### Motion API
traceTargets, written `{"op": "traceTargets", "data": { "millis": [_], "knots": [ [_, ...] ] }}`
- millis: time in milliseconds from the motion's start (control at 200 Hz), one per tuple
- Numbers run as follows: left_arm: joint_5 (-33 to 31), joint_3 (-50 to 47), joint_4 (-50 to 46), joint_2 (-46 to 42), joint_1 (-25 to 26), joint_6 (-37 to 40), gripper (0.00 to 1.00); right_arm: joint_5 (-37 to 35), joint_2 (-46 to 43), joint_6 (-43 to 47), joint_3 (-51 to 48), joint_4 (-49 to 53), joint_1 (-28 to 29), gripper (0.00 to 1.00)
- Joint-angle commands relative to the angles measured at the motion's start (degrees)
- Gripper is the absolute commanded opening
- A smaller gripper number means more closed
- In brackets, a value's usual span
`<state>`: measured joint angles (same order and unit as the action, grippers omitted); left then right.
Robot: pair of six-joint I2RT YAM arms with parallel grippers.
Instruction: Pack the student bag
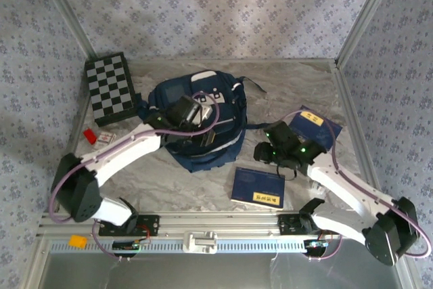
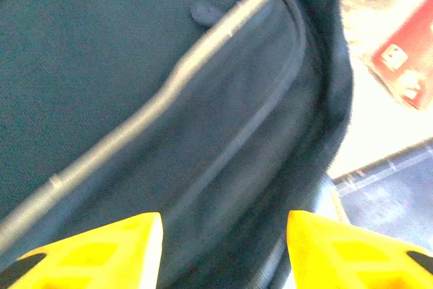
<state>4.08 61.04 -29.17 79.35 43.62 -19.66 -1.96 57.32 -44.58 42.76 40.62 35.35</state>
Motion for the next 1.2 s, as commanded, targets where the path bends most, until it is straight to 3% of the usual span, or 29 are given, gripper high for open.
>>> {"op": "traceTargets", "data": {
  "millis": [0, 150, 440, 575, 730, 845, 1194],
  "knots": [
    [3.41, -6.20, 5.44, -6.54, 4.03, -15.09, 0.53, -0.98, -3.64, -5.72, -2.06, 9.88, -1.45, 0.56],
    [5.96, -13.55, 10.86, -9.58, 9.88, -25.25, 0.54, -0.28, -7.28, -12.76, -6.05, 14.52, -2.35, 0.62],
    [10.18, -12.87, 12.95, -1.50, 17.64, -26.07, 0.56, 1.01, -7.34, -17.56, -13.87, 9.10, -2.27, 0.68],
    [11.77, -12.03, 18.00, 4.73, 18.43, -27.86, 0.57, 2.17, -7.23, -16.78, -15.82, 6.14, -4.36, 0.73],
    [11.57, -6.59, 16.02, 13.16, 19.86, -29.65, 0.58, 2.79, -6.04, -17.35, -18.02, 0.04, -5.03, 0.75],
    [11.22, -7.04, 20.28, 15.29, 20.88, -32.74, 0.58, 4.75, -5.00, -17.15, -19.12, -2.10, -5.82, 0.77],
    [13.09, -4.11, 21.43, 20.26, 21.16, -34.73, 0.58, 9.15, 1.49, -14.20, -15.54, -14.24, -7.72, 0.78]
  ]
}}
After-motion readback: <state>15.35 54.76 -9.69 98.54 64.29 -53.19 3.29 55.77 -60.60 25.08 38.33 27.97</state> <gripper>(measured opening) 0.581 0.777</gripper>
